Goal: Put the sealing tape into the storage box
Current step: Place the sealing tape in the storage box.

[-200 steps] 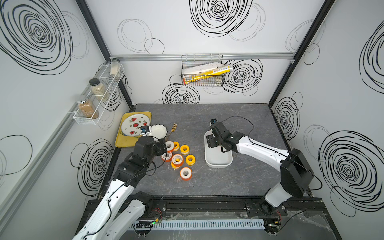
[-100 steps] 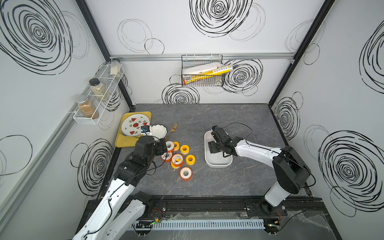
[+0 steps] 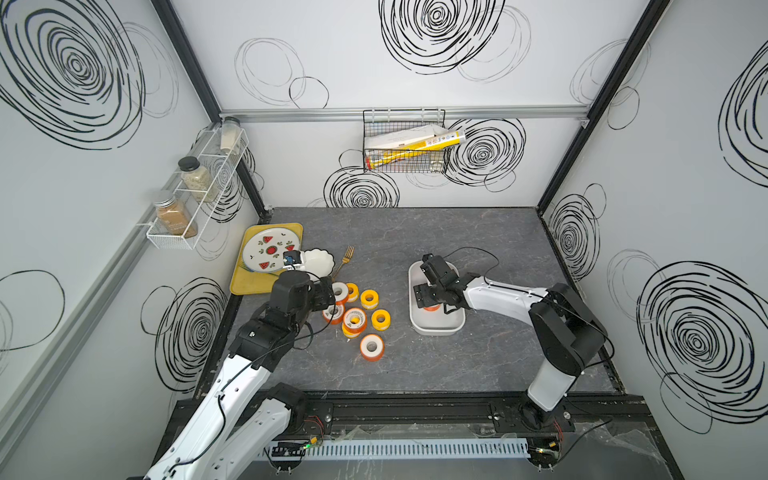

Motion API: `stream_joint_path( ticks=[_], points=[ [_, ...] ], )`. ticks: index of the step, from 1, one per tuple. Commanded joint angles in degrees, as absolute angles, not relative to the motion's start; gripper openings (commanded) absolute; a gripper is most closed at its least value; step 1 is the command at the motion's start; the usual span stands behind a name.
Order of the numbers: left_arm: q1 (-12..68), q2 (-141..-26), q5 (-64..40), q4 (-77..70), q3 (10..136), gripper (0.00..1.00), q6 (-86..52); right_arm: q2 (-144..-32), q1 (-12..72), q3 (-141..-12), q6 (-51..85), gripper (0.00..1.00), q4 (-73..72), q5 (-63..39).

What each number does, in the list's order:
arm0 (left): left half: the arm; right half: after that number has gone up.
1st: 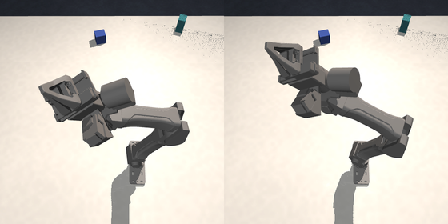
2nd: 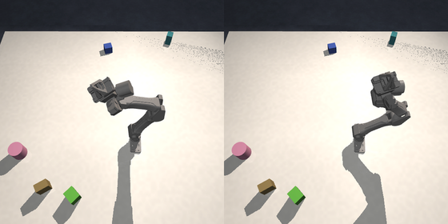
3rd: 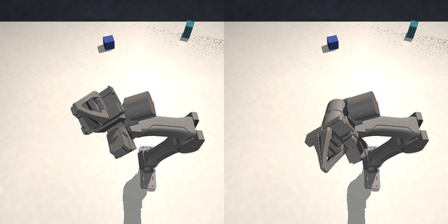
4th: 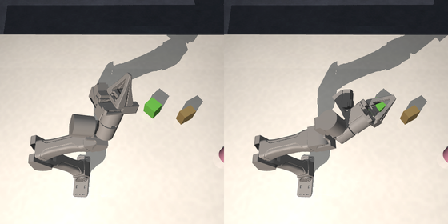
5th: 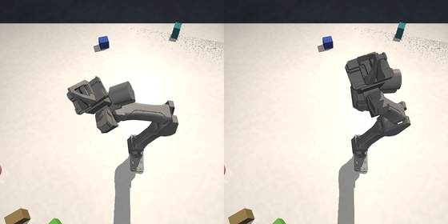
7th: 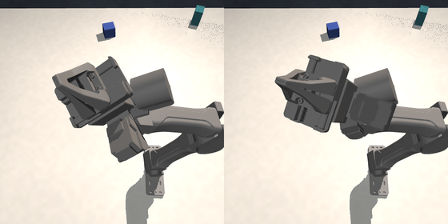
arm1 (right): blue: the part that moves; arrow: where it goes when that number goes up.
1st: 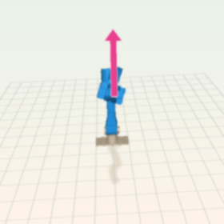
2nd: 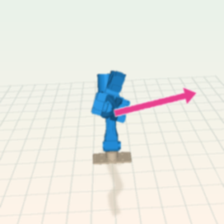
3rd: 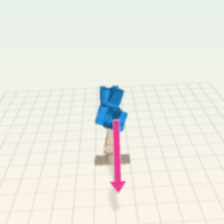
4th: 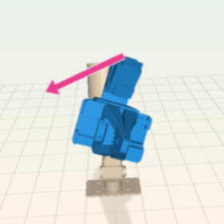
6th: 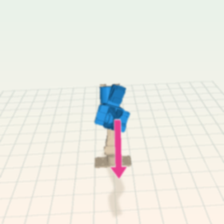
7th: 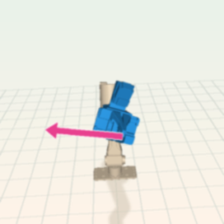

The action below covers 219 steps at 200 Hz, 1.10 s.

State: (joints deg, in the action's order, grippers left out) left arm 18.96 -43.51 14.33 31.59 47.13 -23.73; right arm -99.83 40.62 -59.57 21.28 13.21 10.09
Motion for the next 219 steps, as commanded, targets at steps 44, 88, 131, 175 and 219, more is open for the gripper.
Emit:
stream_joint_path(
  ticks=[44, 88, 131, 175, 219],
  points=[
    [18.4, -43.6, 13.7, 29.5, 46.7, 0.83, -23.1, -93.0, 40.2, -58.9, 20.4, 0.79, 14.2, 11.7],
    [18.4, -43.3, 13.7, 29.4, 46.7, 0.83, -23.0, -88.1, 39.6, -54.3, 21.9, 0.35, 15.6, 14.1],
    [18.3, -43.2, 13.5, 29.4, 46.7, 0.83, -23.0, -85.6, 38.5, -48.5, 22.4, 0.13, 15.2, 13.7],
    [18.1, -43.1, 13.4, 29.4, 46.6, 0.83, -22.9, -85.3, 38.3, -45.4, 22.7, 0.09, 14.4, 12.5],
    [18.1, -43.0, 13.5, 29.4, 46.6, 0.83, -23.0, -88.2, 37.6, -46.9, 21.2, 0.09, 14.0, 8.5]
  ],
)
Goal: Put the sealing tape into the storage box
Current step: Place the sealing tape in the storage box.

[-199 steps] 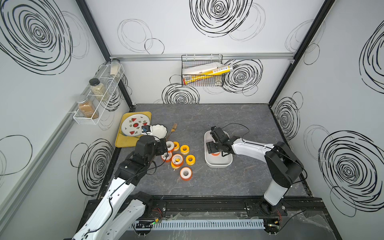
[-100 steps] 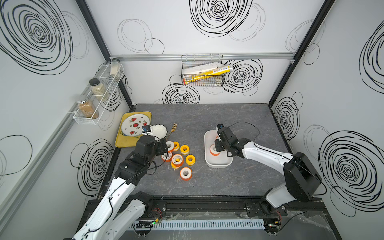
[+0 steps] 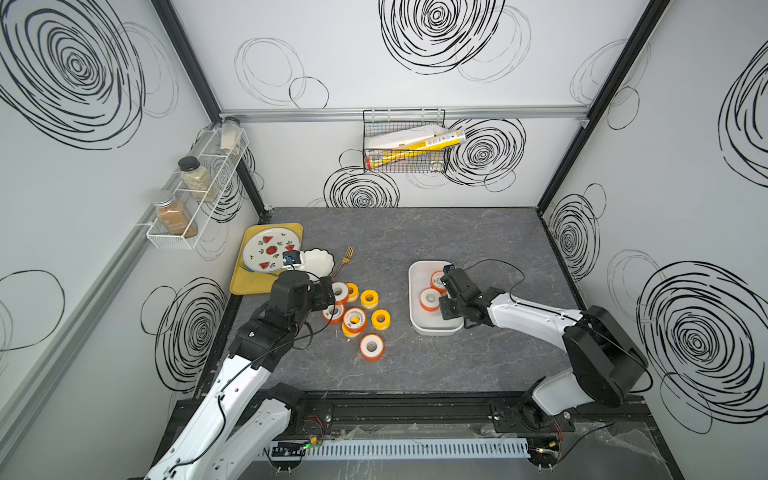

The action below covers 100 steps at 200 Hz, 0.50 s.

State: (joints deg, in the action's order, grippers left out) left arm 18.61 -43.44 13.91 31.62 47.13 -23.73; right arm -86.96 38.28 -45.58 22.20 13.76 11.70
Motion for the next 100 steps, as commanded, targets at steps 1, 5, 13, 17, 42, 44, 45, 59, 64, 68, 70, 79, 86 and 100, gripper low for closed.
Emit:
stream_joint_path(
  ticks=[1, 5, 13, 17, 42, 44, 45, 59, 64, 68, 70, 79, 86, 100],
  points=[
    [18.1, -43.0, 13.5, 29.4, 46.6, 0.83, -22.9, -88.3, 37.6, -47.0, 21.1, 0.09, 14.1, 8.2],
    [18.1, -43.0, 13.5, 29.4, 46.6, 0.83, -23.0, -88.5, 37.5, -47.1, 20.9, 0.09, 13.8, 7.3],
    [18.1, -43.1, 13.5, 29.4, 46.6, 0.83, -23.0, -88.9, 37.3, -47.4, 20.8, 0.09, 13.5, 6.4],
    [18.1, -43.1, 13.6, 29.5, 46.6, 0.83, -22.9, -89.2, 37.3, -47.7, 20.8, 0.09, 13.6, 6.3],
    [18.0, -43.3, 13.7, 29.5, 46.6, 0.83, -23.0, -91.4, 37.2, -48.8, 20.7, 0.09, 13.8, 6.1],
    [18.0, -43.3, 13.6, 29.5, 46.6, 0.83, -23.0, -91.5, 37.2, -48.9, 20.7, 0.09, 13.8, 6.0],
    [18.0, -43.3, 13.6, 29.5, 46.6, 0.83, -23.0, -91.5, 37.2, -48.9, 20.7, 0.09, 13.8, 6.0],
    [18.0, -43.3, 13.6, 29.4, 46.6, 0.83, -23.0, -92.4, 37.2, -49.5, 20.5, 0.09, 13.9, 5.6],
    [18.0, -43.3, 13.5, 29.4, 46.6, 0.83, -23.0, -92.6, 37.2, -49.7, 20.5, 0.09, 13.7, 5.5],
    [18.0, -43.4, 13.6, 29.4, 46.6, 0.83, -23.0, -92.8, 37.2, -49.8, 20.4, 0.09, 13.7, 5.4],
    [18.0, -43.3, 13.6, 29.5, 46.6, 0.83, -23.0, -92.9, 37.2, -49.9, 20.4, 0.09, 13.6, 5.4],
    [18.0, -43.3, 13.6, 29.4, 46.6, 0.83, -22.9, -93.4, 37.2, -50.4, 20.2, 0.09, 13.7, 5.1],
    [18.0, -43.3, 13.5, 29.4, 46.6, 0.83, -22.9, -93.7, 37.2, -50.8, 20.1, 0.09, 13.7, 4.9],
    [18.0, -43.4, 13.5, 29.4, 46.6, 0.83, -22.9, -94.4, 37.1, -51.6, 20.1, 0.09, 13.5, 4.8]
  ],
)
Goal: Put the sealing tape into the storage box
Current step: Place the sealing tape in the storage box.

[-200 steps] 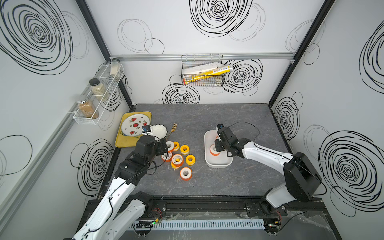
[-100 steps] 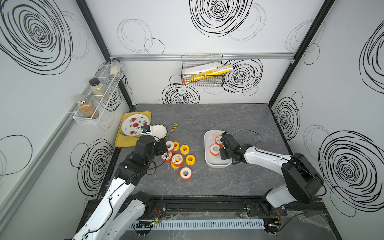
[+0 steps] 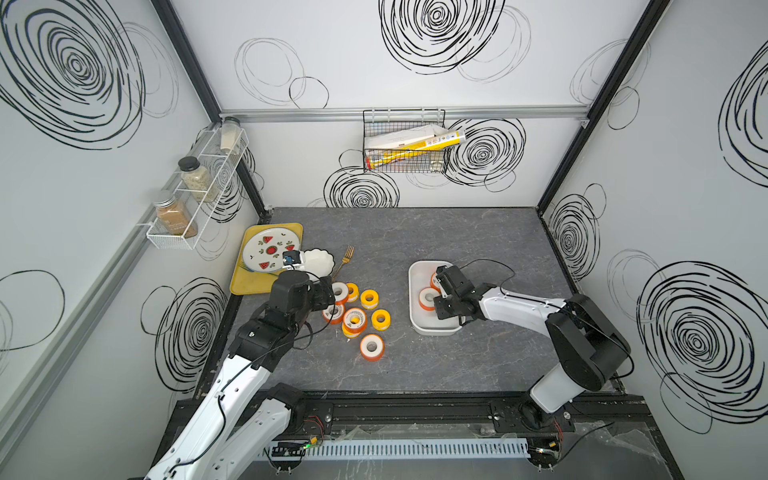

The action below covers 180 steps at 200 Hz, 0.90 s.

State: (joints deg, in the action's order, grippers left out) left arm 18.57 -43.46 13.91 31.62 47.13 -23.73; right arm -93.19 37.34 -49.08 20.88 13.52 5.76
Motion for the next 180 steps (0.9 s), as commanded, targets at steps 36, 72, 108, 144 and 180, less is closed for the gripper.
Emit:
stream_joint_path(
  ticks=[36, 72, 108, 144, 180],
  points=[
    [17.9, -43.5, 13.4, 29.5, 46.6, 0.83, -22.9, -95.9, 37.1, -53.2, 20.0, 0.09, 13.2, 3.6],
    [17.9, -43.8, 13.4, 29.4, 46.6, 0.83, -22.8, -96.4, 37.1, -53.4, 19.6, 0.09, 12.6, 2.5],
    [17.9, -43.9, 13.2, 29.4, 46.6, 0.83, -22.8, -93.7, 37.1, -52.4, 19.9, 0.09, 12.7, 3.5],
    [17.9, -44.2, 13.1, 29.4, 46.6, 0.83, -22.7, -87.3, 37.1, -49.4, 19.4, 0.11, 11.6, 5.8],
    [17.8, -44.0, 13.1, 29.4, 46.6, 0.83, -22.7, -77.3, 37.0, -44.0, 19.7, 0.16, 6.4, 10.6]
  ],
)
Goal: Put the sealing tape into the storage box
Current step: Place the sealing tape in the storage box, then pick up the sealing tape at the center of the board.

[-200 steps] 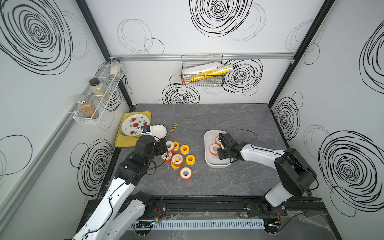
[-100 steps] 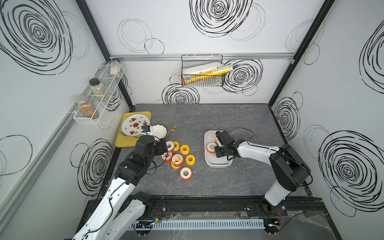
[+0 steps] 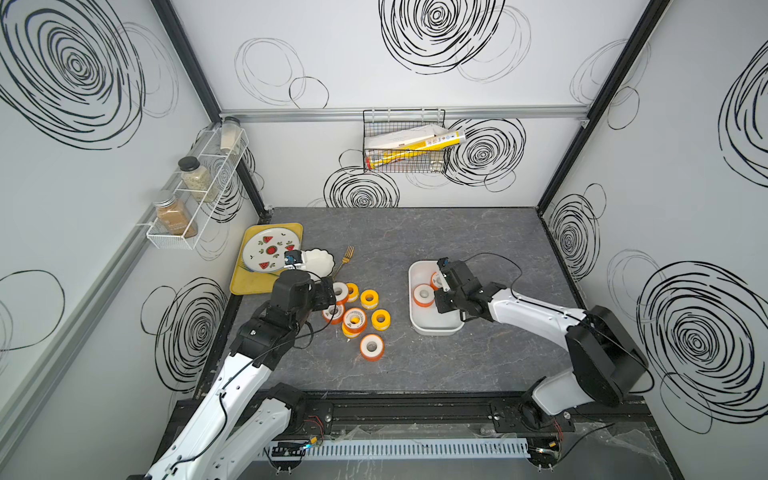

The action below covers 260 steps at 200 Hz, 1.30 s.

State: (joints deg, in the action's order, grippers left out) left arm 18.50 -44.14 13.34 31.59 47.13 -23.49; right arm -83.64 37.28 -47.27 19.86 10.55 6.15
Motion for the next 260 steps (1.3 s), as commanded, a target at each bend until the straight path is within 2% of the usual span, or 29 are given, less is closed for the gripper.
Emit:
stream_joint_path(
  ticks=[1, 51, 83, 119, 133, 177, 219, 240, 260],
  points=[
    [17.8, -44.0, 13.0, 29.4, 46.6, 0.83, -22.7, -77.1, 37.0, -43.8, 19.7, 0.16, 6.3, 10.8],
    [17.8, -44.0, 13.0, 29.4, 46.6, 0.83, -22.7, -63.5, 34.9, -35.6, 21.7, 0.29, 0.0, 18.0],
    [17.8, -44.0, 12.9, 29.4, 46.6, 0.83, -22.7, -55.5, 34.1, -29.7, 23.5, 0.44, -3.6, 22.7],
    [17.9, -44.1, 12.8, 29.4, 46.6, 0.83, -22.6, -48.0, 33.6, -23.3, 26.5, 0.66, -5.8, 28.1],
    [17.8, -44.1, 12.7, 29.4, 46.6, 0.83, -22.7, -44.8, 33.5, -21.6, 26.8, 0.69, -6.3, 29.7],
    [17.8, -44.3, 12.6, 29.4, 46.5, 0.83, -22.7, -35.0, 33.3, -15.9, 30.2, 1.0, -6.7, 33.6],
    [17.8, -45.3, 12.6, 29.6, 46.7, 0.88, -22.8, -31.6, 33.2, -13.9, 30.8, 1.0, -6.9, 34.1],
    [18.1, -45.7, 12.7, 29.8, 46.8, 0.99, -22.9, -31.4, 33.3, -13.8, 31.0, 1.0, -6.9, 34.3],
    [18.1, -48.2, 13.6, 31.5, 47.9, 0.99, -24.1, -31.6, 33.2, -13.9, 31.1, 1.0, -6.8, 34.4]
  ],
)
